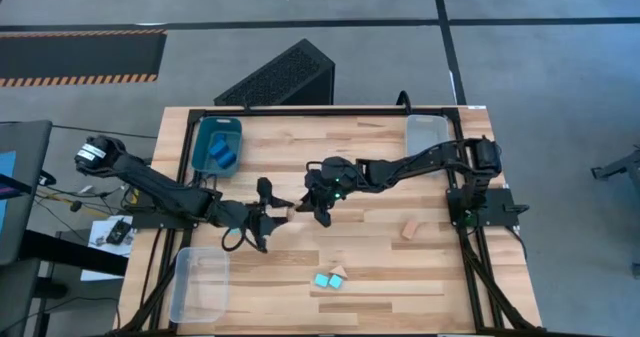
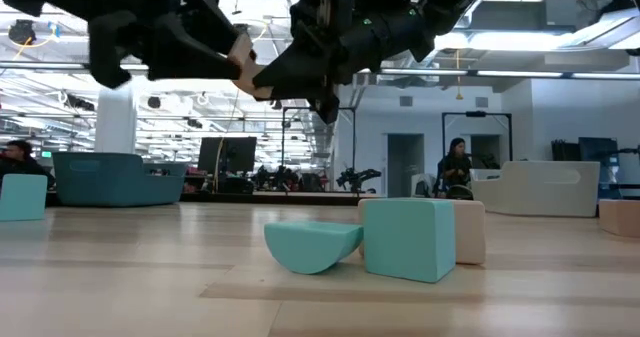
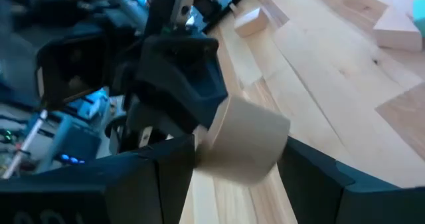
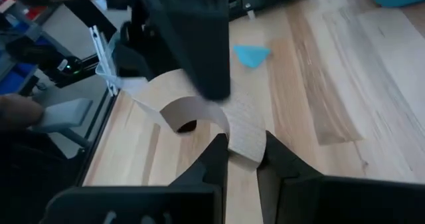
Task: Sort & place blocks by color
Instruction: Put the top brown block into the transparent bin
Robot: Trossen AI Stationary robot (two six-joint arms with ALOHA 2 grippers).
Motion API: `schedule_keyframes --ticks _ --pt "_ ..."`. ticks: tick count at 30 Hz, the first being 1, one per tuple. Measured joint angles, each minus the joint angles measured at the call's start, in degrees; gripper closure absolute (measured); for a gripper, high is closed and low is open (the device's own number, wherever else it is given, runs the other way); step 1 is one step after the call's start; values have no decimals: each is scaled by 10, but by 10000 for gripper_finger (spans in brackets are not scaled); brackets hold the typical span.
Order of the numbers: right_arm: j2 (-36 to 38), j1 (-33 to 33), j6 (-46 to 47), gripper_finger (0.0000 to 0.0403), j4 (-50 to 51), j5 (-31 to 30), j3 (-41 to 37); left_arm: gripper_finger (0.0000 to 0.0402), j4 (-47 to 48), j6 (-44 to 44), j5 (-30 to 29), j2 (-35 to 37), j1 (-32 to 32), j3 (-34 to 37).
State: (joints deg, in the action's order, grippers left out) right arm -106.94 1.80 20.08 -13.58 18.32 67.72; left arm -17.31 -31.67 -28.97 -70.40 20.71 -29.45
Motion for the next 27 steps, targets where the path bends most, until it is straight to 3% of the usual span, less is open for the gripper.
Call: schedule_keyframes --ticks 5,8,11,16,19,27 --pt "-1 -3 0 350 5 0 0 206 -68 -52 6 -58 0 0" --pt "-1 -3 0 350 5 -2 0 209 -101 -65 -30 -83 1 0" --pt "-1 0 -4 350 10 -5 0 232 -104 -75 -68 -85 7 0" --pt "0 3 8 350 3 2 -3 289 -102 -100 -73 -74 14 0" --pt "0 2 8 347 4 2 -3 290 -101 -103 -67 -72 15 0" --pt "0 12 -2 276 -21 -25 -4 279 -105 -77 -118 -71 16 0"
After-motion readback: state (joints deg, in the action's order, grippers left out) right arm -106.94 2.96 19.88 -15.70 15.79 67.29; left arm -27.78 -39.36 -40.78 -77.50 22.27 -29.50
